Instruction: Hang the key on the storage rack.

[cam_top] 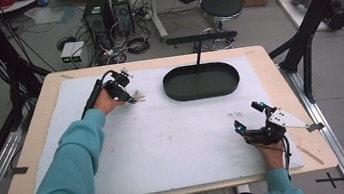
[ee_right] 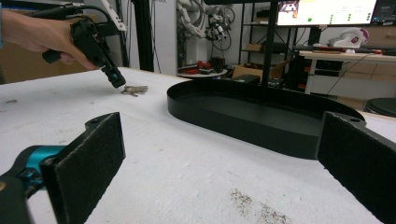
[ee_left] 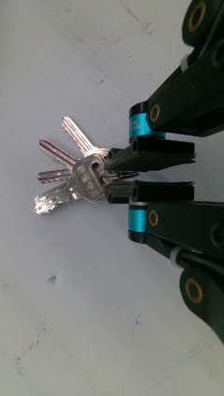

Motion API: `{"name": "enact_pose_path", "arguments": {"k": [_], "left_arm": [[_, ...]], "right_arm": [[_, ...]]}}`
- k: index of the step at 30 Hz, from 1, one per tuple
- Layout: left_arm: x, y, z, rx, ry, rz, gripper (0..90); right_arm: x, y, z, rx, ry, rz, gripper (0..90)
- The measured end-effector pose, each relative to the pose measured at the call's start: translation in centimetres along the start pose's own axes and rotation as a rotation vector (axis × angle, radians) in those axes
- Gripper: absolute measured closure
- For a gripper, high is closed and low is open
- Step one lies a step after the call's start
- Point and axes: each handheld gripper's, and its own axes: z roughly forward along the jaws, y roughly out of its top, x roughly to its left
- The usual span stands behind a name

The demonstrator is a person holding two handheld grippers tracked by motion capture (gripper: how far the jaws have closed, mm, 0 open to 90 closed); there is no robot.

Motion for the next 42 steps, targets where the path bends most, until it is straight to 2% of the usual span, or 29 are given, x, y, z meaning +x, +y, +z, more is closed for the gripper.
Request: {"name": "enact_pose_path", "arguments": {"k": [1, 3, 7, 13, 17, 23, 26, 28, 32, 34, 39, 42], "left_arm": [[0.0, 0.0, 0.0, 0.001, -0.002, -0.008, 84.0], [0.0, 0.0, 0.1, 0.001, 0.002, 0.007, 85.9], [0.0, -0.1, 0.1, -0.012, -0.005, 0.01, 87.0], [-0.2, 0.0, 0.1, -0.006, -0.002, 0.025, 88.1], [-0.1, 0.0, 0.1, -0.008, -0.007, 0.009, 88.3], [-0.1, 0.0, 0.0, -0.004, -0.008, 0.018, 88.6], [0.1, -0.1, -0.2, -0.017, -0.038, 0.005, 88.6], [0.1, -0.1, -0.4, -0.026, -0.042, -0.004, 88.6], [0.2, 0.0, -1.5, -0.079, -0.053, -0.008, 88.6], [0.3, 0.0, -2.3, -0.104, -0.073, -0.004, 88.6], [0.0, 0.0, -4.9, -0.2, -0.116, 0.013, 88.6], [-0.3, -0.1, -6.5, -0.256, -0.144, 0.027, 88.6]], "right_arm": [[0.0, 0.0, 0.0, 0.0, -0.001, -0.004, 0.6], [0.0, 0.0, 0.0, 0.002, -0.001, -0.001, 0.6], [0.0, 0.0, 0.0, -0.001, 0.0, -0.003, 0.6], [0.0, 0.0, 0.0, 0.002, -0.001, -0.001, 0.6], [0.0, 0.0, 0.0, 0.0, -0.003, -0.004, 0.6], [-0.1, 0.0, 0.0, -0.006, -0.005, -0.006, 0.6], [-0.1, 0.0, 0.0, -0.004, -0.008, -0.002, 0.6], [-0.1, 0.0, 0.0, -0.006, -0.006, -0.005, 0.6], [-0.1, 0.0, 0.0, -0.002, -0.003, 0.011, 0.6], [-0.1, 0.1, 0.0, 0.002, -0.006, 0.002, 0.6], [-0.1, 0.3, 0.3, 0.036, -0.01, -0.004, 0.6], [-0.1, 0.7, 0.3, 0.028, 0.003, 0.023, 0.6]]}}
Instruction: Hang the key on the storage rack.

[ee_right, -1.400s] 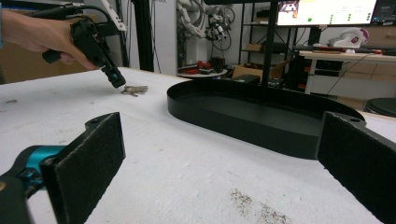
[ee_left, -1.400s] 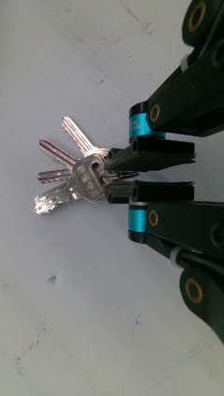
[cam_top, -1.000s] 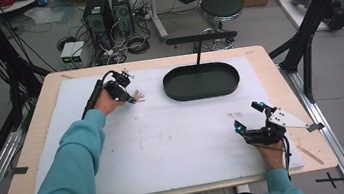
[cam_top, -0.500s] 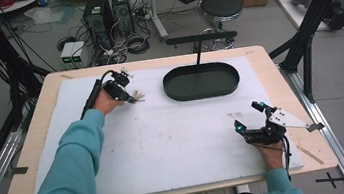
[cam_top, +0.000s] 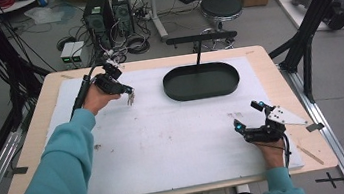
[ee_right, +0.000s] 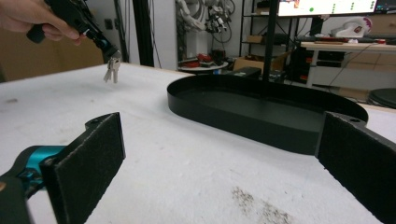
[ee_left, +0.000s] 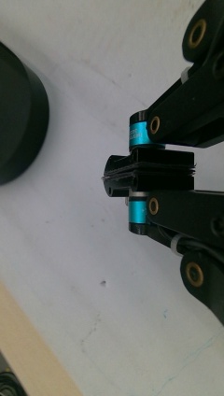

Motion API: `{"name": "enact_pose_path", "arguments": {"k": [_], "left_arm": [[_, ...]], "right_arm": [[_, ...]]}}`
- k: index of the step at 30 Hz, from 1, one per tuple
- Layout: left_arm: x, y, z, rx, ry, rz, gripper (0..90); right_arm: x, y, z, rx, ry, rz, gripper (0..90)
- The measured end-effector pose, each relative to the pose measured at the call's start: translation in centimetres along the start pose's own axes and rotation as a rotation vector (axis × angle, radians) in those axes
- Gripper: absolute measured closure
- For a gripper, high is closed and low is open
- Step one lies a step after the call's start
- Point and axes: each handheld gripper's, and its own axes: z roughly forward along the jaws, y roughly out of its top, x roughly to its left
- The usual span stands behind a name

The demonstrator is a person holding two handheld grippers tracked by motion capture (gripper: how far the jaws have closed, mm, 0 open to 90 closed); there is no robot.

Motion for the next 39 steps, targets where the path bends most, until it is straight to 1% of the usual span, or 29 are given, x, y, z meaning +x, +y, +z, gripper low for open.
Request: {"name": "enact_pose_path", "arguments": {"k": [1, 3, 4, 5, 6, 9, 11, 13, 16, 17, 18, 19, 22, 24, 26, 27, 29, 32, 35, 37, 38, 39], "left_arm": [[-0.2, 0.1, -0.6, -0.013, -0.005, 0.01, 88.6], [-0.7, 0.3, -1.6, -0.06, -0.034, 0.018, 88.6], [-1.1, 0.4, -2.1, -0.083, -0.043, 0.023, 88.5], [-1.3, 0.5, -2.5, -0.096, -0.051, 0.03, 88.5], [-1.7, 0.6, -3.1, -0.122, -0.076, 0.037, 88.5], [-2.8, 0.9, -4.4, -0.168, -0.11, 0.079, 88.5], [-3.6, 1.0, -5.3, -0.199, -0.137, 0.1, 88.5], [-4.4, 1.0, -6.2, -0.223, -0.163, 0.131, 88.5], [-5.5, 1.1, -7.3, -0.256, -0.2, 0.166, 88.5], [-5.8, 1.1, -7.6, -0.264, -0.209, 0.17, 88.4], [-6.3, 1.1, -7.9, -0.278, -0.224, 0.186, 88.5], [-6.7, 1.1, -8.2, -0.286, -0.237, 0.198, 88.5], [-7.7, 0.7, -8.9, -0.326, -0.275, 0.212, 88.5], [-8.3, 0.3, -9.1, -0.349, -0.293, 0.218, 88.4], [-8.8, -0.1, -9.3, -0.369, -0.318, 0.226, 88.4], [-9.0, -0.3, -9.3, -0.377, -0.325, 0.23, 88.5], [-9.4, -0.7, -9.3, -0.393, -0.35, 0.235, 88.4], [-10.0, -1.1, -9.2, -0.407, -0.371, 0.249, 88.4], [-10.5, -1.5, -8.9, -0.423, -0.393, 0.253, 88.4], [-10.9, -1.7, -8.8, -0.429, -0.404, 0.258, 88.4], [-11.0, -1.7, -8.7, -0.432, -0.413, 0.263, 88.4], [-11.3, -1.8, -8.6, -0.435, -0.421, 0.265, 88.4]], "right_arm": [[0.0, 0.2, 0.0, -0.007, 0.007, 0.011, 0.6], [0.0, 0.8, 0.1, -0.001, 0.026, 0.024, 0.6], [0.0, 1.1, 0.1, 0.003, 0.033, 0.025, 0.6], [0.0, 1.5, 0.3, 0.006, 0.043, 0.025, 0.6], [0.0, 1.8, 0.3, 0.01, 0.051, 0.021, 0.6], [0.1, 3.4, 0.8, 0.037, 0.091, 0.023, 0.6], [0.2, 4.5, 1.2, 0.051, 0.126, 0.033, 0.6], [0.3, 5.6, 1.7, 0.053, 0.163, 0.038, 0.6], [0.5, 7.5, 2.5, 0.058, 0.219, 0.037, 0.6], [0.7, 8.1, 2.8, 0.059, 0.238, 0.032, 0.6], [0.8, 8.6, 3.0, 0.063, 0.255, 0.028, 0.6], [1.1, 9.4, 3.3, 0.069, 0.279, 0.014, 0.6], [1.7, 11.1, 4.2, 0.069, 0.348, -0.023, 0.6], [2.2, 12.1, 4.8, 0.075, 0.391, -0.043, 0.6], [2.7, 13.0, 5.5, 0.085, 0.43, -0.07, 0.7], [3.0, 13.4, 5.8, 0.098, 0.451, -0.074, 0.6], [3.6, 14.1, 6.6, 0.117, 0.498, -0.1, 0.7], [4.6, 15.1, 7.6, 0.137, 0.571, -0.13, 0.7], [5.5, 16.0, 8.7, 0.149, 0.648, -0.148, 0.7], [6.1, 16.4, 9.2, 0.164, 0.679, -0.156, 0.7], [6.5, 16.7, 9.7, 0.173, 0.701, -0.175, 0.7], [6.7, 16.9, 10.0, 0.182, 0.708, -0.198, 0.7]]}}
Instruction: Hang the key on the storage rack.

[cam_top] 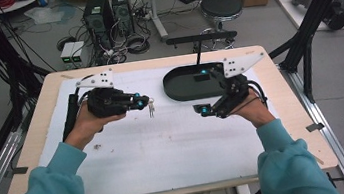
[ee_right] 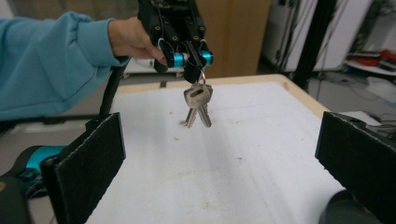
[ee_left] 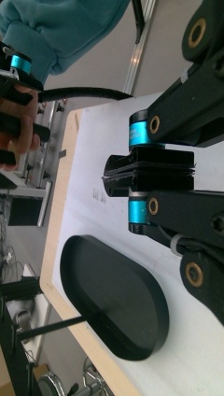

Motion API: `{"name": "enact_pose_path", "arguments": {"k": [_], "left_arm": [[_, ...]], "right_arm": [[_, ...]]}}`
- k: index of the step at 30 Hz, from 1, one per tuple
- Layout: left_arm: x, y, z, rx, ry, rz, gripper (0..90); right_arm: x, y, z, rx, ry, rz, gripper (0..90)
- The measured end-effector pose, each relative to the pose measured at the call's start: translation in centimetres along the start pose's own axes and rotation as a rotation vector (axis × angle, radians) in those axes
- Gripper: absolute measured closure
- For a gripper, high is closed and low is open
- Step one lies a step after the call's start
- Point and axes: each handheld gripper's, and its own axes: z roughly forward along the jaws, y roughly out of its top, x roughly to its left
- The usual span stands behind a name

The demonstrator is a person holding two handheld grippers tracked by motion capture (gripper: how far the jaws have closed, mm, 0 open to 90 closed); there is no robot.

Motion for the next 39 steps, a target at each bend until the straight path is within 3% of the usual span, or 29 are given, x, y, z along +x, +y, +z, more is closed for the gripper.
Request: {"name": "enact_pose_path", "arguments": {"k": [7, 13, 18, 25, 39], "left_arm": [[-0.9, 0.2, 0.8, -0.004, -0.05, 0.032, 88.4], [-1.2, -0.3, 1.8, -0.018, -0.087, 0.023, 88.4], [-1.4, -0.5, 2.5, -0.007, -0.097, 0.029, 88.4], [-1.1, -0.6, 2.7, -0.003, -0.105, 0.036, 88.3], [-1.0, -0.6, 2.6, -0.012, -0.127, 0.048, 88.4]], "right_arm": [[-0.1, 1.0, 2.2, 0.033, 0.074, -0.027, 4.0], [0.0, 1.1, 3.9, 0.074, 0.131, -0.024, 5.5], [-0.2, 1.1, 4.8, 0.099, 0.188, -0.044, 15.7], [-0.7, 1.0, 5.4, 0.112, 0.254, -0.01, 34.0], [-1.2, 0.7, 6.0, 0.144, 0.305, 0.01, 60.2]]}}
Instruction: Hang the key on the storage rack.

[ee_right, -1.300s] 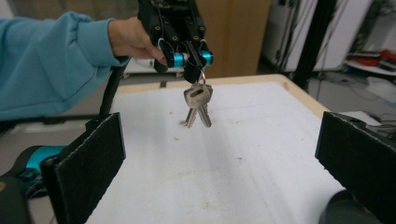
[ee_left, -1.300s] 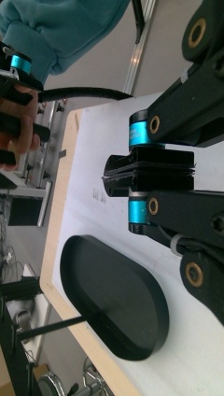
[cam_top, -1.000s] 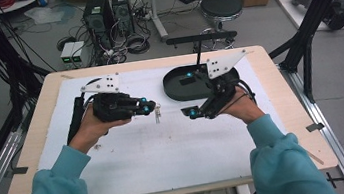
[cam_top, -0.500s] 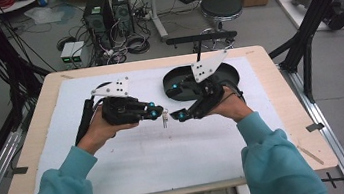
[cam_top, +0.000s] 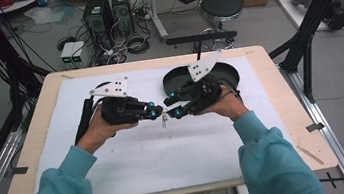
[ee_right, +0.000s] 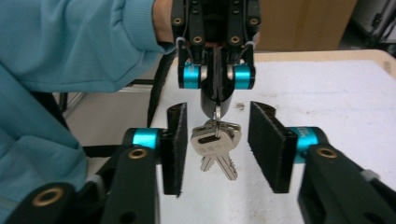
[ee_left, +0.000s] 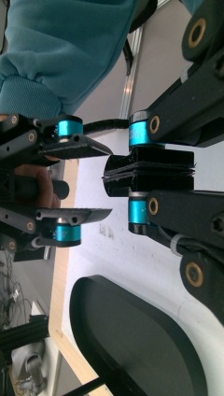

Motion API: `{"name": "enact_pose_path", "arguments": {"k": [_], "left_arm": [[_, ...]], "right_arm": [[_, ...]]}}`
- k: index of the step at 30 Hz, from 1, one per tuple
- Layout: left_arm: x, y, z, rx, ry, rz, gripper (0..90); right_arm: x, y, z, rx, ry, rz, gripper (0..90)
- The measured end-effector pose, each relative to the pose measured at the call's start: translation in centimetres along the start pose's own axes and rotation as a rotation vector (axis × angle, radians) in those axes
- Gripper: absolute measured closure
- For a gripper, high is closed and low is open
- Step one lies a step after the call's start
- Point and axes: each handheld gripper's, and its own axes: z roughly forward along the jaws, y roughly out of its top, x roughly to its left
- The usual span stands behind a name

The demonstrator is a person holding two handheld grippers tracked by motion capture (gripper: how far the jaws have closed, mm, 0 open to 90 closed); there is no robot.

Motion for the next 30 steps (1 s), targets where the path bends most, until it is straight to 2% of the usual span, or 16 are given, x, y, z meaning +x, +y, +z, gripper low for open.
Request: {"name": "enact_pose_path", "arguments": {"k": [8, 9, 13, 17, 18, 20, 23, 25, 30], "left_arm": [[0.05, -0.06, 0.08, -0.007, -0.005, -0.002, 88.3], [0.09, -0.08, 0.08, -0.009, -0.007, -0.002, 88.3], [0.2, -0.13, 0.12, -0.003, -0.009, 0.002, 88.3], [0.23, -0.15, 0.17, 0.001, -0.013, 0.002, 88.3], [0.23, -0.17, 0.19, 0.003, -0.013, 0.003, 88.3], [0.23, -0.2, 0.26, 0.0, -0.022, 0.0, 88.3], [0.24, -0.25, 0.3, 0.006, -0.025, 0.001, 88.3], [0.32, -0.35, 0.28, 0.01, -0.026, -0.004, 88.3], [0.45, -0.45, 0.18, -0.001, -0.029, -0.013, 88.3]], "right_arm": [[-0.3, -0.18, 0.17, 0.015, 0.011, 0.012, 70.7], [-0.25, -0.19, 0.15, 0.018, 0.018, 0.027, 71.3], [-0.34, -0.25, 0.3, 0.024, 0.022, 0.024, 72.3], [-0.31, -0.27, 0.44, 0.037, 0.032, 0.025, 77.6], [-0.39, -0.26, 0.5, 0.032, 0.029, 0.012, 80.1], [-0.29, -0.26, 0.54, 0.039, 0.03, 0.034, 83.7], [-0.28, -0.25, 0.61, 0.047, 0.024, 0.023, 87.2], [-0.06, -0.18, 0.6, 0.064, 0.015, 0.058, 88.1], [0.02, -0.05, 0.72, 0.066, -0.012, 0.033, 88.8]]}}
